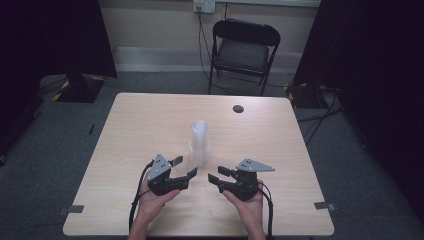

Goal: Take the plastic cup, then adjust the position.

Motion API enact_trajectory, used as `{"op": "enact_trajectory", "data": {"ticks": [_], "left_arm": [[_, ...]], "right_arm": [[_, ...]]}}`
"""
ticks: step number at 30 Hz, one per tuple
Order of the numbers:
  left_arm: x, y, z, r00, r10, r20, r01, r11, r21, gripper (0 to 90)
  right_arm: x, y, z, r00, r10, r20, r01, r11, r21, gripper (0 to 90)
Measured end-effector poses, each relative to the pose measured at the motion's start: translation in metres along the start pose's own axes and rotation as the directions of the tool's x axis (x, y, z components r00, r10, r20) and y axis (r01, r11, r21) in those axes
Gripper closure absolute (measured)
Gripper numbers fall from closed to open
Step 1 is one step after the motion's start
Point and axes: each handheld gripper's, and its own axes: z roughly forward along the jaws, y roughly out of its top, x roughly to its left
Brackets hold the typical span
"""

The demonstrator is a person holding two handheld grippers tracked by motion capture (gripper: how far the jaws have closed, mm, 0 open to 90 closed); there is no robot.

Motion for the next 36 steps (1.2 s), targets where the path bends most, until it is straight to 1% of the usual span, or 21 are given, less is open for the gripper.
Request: {"op": "enact_trajectory", "data": {"ticks": [1, 3, 5, 6, 7, 8, 9, 10, 15, 16, 17, 20, 23, 24, 25, 26, 27, 29, 30, 33, 36], "left_arm": [[0.003, 0.002, 0.0, 0.9999, 0.01, -0.008, -0.01, 0.9999, 0.007, 30.3], [0.005, 0.005, 0.001, 0.9997, 0.01, -0.022, -0.01, 0.9999, 0.005, 30.3], [0.006, 0.005, 0.001, 0.9998, 0.009, -0.02, -0.009, 1.0, 0.004, 30.3], [0.008, 0.007, 0.002, 0.9994, 0.018, -0.029, -0.018, 0.9998, 0.009, 30.3], [0.01, 0.009, 0.004, 0.9991, 0.02, -0.038, -0.019, 0.9998, 0.007, 30.2], [0.012, 0.01, 0.004, 0.9986, 0.023, -0.048, -0.024, 0.9997, -0.006, 30.2], [0.014, 0.011, 0.004, 0.9986, 0.018, -0.049, -0.018, 0.9997, -0.013, 30.3], [0.015, 0.013, 0.004, 0.9985, 0.012, -0.054, -0.012, 0.9999, -0.009, 30.3], [0.023, 0.021, 0.004, 0.9975, 0.005, -0.071, -0.005, 1.0, -0.005, 30.3], [0.025, 0.021, 0.004, 0.9974, 0.007, -0.072, -0.008, 0.9999, -0.014, 30.3], [0.027, 0.021, 0.003, 0.9974, -0.005, -0.072, 0.004, 0.9999, -0.014, 30.4], [0.032, 0.021, 0.003, 0.9955, -0.026, -0.091, 0.024, 0.9994, -0.023, 30.3], [0.039, 0.023, 0.002, 0.9925, -0.03, -0.119, 0.028, 0.9995, -0.017, 30.4], [0.039, 0.023, 0.002, 0.9925, -0.03, -0.119, 0.028, 0.9995, -0.017, 30.4], [0.043, 0.025, 0.002, 0.9916, -0.046, -0.121, 0.044, 0.9989, -0.019, 30.4], [0.043, 0.025, 0.002, 0.9916, -0.046, -0.121, 0.044, 0.9989, -0.019, 30.4], [0.045, 0.027, 0.003, 0.9907, -0.035, -0.132, 0.033, 0.9994, -0.012, 30.4], [0.047, 0.029, 0.003, 0.9892, -0.03, -0.143, 0.028, 0.9995, -0.016, 30.4], [0.049, 0.031, 0.003, 0.9893, -0.035, -0.142, 0.031, 0.9991, -0.029, 30.4], [0.055, 0.036, 0.002, 0.987, -0.043, -0.155, 0.038, 0.9988, -0.032, 30.4], [0.063, 0.042, 0.002, 0.9829, -0.041, -0.18, 0.034, 0.9985, -0.044, 30.5]], "right_arm": [[0.0, -0.001, 0.0, 1.0, 0.0, -0.002, 0.0, 1.0, 0.0, 47.2], [0.0, -0.002, -0.001, 1.0, 0.0, 0.0, 0.0, 1.0, -0.001, 47.3], [0.0, -0.003, -0.001, 1.0, -0.001, 0.002, 0.001, 1.0, -0.001, 47.3], [0.0, -0.004, -0.002, 1.0, -0.002, 0.004, 0.002, 1.0, 0.0, 47.2], [0.0, -0.006, -0.002, 1.0, -0.002, 0.007, 0.002, 1.0, 0.0, 47.2], [0.0, -0.007, -0.003, 1.0, -0.002, 0.008, 0.002, 1.0, -0.001, 47.2], [-0.001, -0.008, -0.003, 0.9999, -0.003, 0.013, 0.003, 1.0, -0.001, 47.2], [-0.001, -0.008, -0.003, 0.9999, -0.003, 0.016, 0.003, 1.0, -0.003, 47.2], [-0.003, -0.013, -0.005, 0.9997, 0.004, 0.023, -0.004, 1.0, -0.006, 47.0], [-0.003, -0.013, -0.006, 0.9997, 0.007, 0.023, -0.006, 1.0, -0.007, 47.0], [-0.003, -0.014, -0.006, 0.9997, 0.005, 0.023, -0.005, 1.0, -0.007, 47.0], [-0.005, -0.015, -0.006, 0.9994, 0.01, 0.032, -0.01, 1.0, -0.006, 47.0], [-0.006, -0.015, -0.007, 0.9995, 0.008, 0.032, -0.008, 1.0, -0.009, 47.0], [-0.006, -0.015, -0.007, 0.9995, 0.008, 0.032, -0.008, 1.0, -0.009, 47.0], [-0.006, -0.016, -0.007, 0.9995, 0.011, 0.031, -0.011, 1.0, -0.009, 47.0], [-0.006, -0.016, -0.007, 0.9994, 0.011, 0.032, -0.01, 1.0, -0.009, 47.0], [-0.006, -0.016, -0.007, 0.9994, 0.011, 0.032, -0.01, 1.0, -0.009, 47.0], [-0.006, -0.016, -0.007, 0.9995, 0.011, 0.031, -0.01, 1.0, -0.01, 47.0], [-0.006, -0.016, -0.007, 0.9994, 0.011, 0.031, -0.011, 1.0, -0.008, 47.0], [-0.007, -0.017, -0.007, 0.9993, 0.016, 0.032, -0.016, 1.0, -0.01, 46.9], [-0.007, -0.017, -0.007, 0.9993, 0.019, 0.031, -0.019, 1.0, -0.01, 47.0]]}}
